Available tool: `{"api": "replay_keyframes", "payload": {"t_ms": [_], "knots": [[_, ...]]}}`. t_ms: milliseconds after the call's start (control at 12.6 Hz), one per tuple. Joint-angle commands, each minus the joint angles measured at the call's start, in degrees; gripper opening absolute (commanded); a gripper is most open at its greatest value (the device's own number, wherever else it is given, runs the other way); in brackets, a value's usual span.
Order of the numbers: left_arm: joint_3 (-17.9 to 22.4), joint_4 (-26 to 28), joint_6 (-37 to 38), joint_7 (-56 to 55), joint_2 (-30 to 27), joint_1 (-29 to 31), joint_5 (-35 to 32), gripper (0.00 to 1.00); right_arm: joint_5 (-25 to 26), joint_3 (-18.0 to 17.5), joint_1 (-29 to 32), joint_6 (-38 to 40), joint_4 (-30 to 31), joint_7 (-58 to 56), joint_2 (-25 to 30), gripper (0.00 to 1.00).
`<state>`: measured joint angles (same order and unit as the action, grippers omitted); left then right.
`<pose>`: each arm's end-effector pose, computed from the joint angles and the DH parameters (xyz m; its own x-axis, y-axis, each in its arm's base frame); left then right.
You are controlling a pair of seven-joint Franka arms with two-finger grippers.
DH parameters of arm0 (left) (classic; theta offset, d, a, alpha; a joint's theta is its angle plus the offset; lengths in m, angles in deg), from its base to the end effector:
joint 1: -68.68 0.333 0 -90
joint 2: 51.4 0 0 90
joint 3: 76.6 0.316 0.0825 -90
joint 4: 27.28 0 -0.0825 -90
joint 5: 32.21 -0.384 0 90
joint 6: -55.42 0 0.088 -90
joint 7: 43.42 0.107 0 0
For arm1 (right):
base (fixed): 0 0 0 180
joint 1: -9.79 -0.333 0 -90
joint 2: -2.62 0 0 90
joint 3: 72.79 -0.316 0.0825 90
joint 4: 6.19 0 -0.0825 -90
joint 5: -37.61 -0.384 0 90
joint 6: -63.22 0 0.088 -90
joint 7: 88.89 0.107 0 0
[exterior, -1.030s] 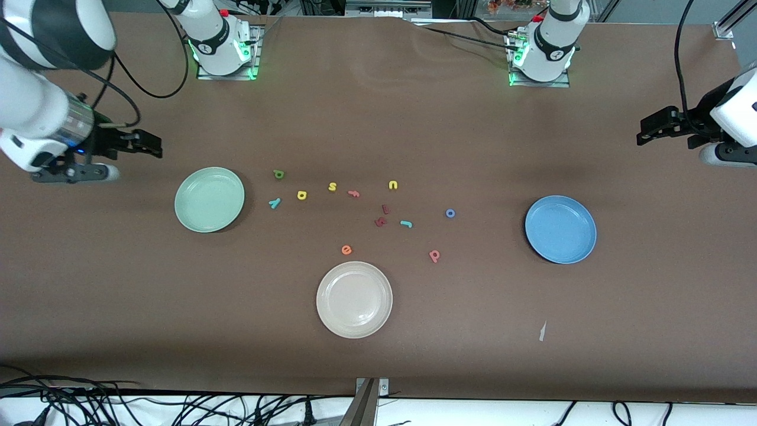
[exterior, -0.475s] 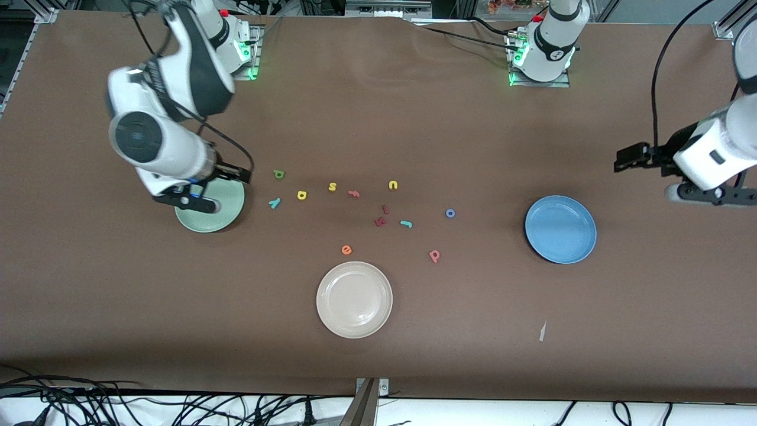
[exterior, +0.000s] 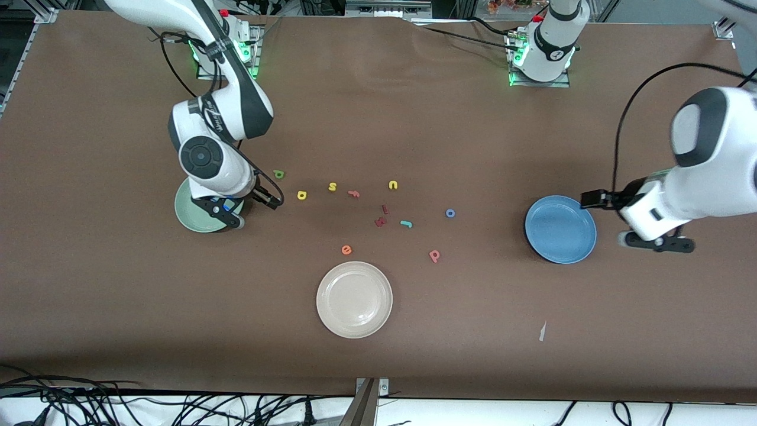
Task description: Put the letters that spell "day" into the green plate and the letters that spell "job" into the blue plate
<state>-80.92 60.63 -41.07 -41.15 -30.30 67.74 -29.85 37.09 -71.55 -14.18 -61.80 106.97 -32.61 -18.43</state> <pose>0.6408 -0.0571 0.4283 0.9690 -0.1252 -0.2132 -0.1116 -0.9910 0.0745 0.5467 0.2298 0.2700 0.8242 -0.5595 -0.0875 -0.5469 -0.8265 0.1335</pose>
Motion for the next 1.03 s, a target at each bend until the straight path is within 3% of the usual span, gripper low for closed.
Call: {"api": "replay_keyframes", "payload": {"t_ms": [0, 317, 554, 713, 871, 950], "knots": [[0.2, -1.9, -5.8, -5.4, 6.2, -6.6, 0.5, 1.0, -0.7, -0.1, -2.3, -9.0, 6.0, 10.2, -0.3, 0.98], [0.1, -2.0, -25.5, -20.2, 17.7, -14.9, 0.5, 1.0, -0.4, 0.3, -2.1, -11.9, 5.8, 12.7, -4.2, 0.99], [0.1, -2.1, -32.3, -35.5, 22.3, -20.8, 0.4, 1.0, 0.0, 0.7, -2.0, -17.3, 5.6, 12.2, -7.8, 0.91], [0.1, -2.3, -34.4, -39.4, 23.8, -22.3, 0.4, 1.0, 0.2, 1.9, -1.7, -18.5, 5.6, 10.2, -8.7, 0.87], [0.3, -4.6, -34.6, -44.7, 26.1, -23.9, 0.2, 1.0, 0.2, 1.9, -1.7, -18.1, 5.6, 8.8, -8.5, 0.52], [0.4, -6.9, -34.6, -49.3, 28.0, -24.5, 0.0, 1.0, 0.2, 1.9, -1.7, -17.5, 5.7, 8.0, -8.3, 0.45]]}}
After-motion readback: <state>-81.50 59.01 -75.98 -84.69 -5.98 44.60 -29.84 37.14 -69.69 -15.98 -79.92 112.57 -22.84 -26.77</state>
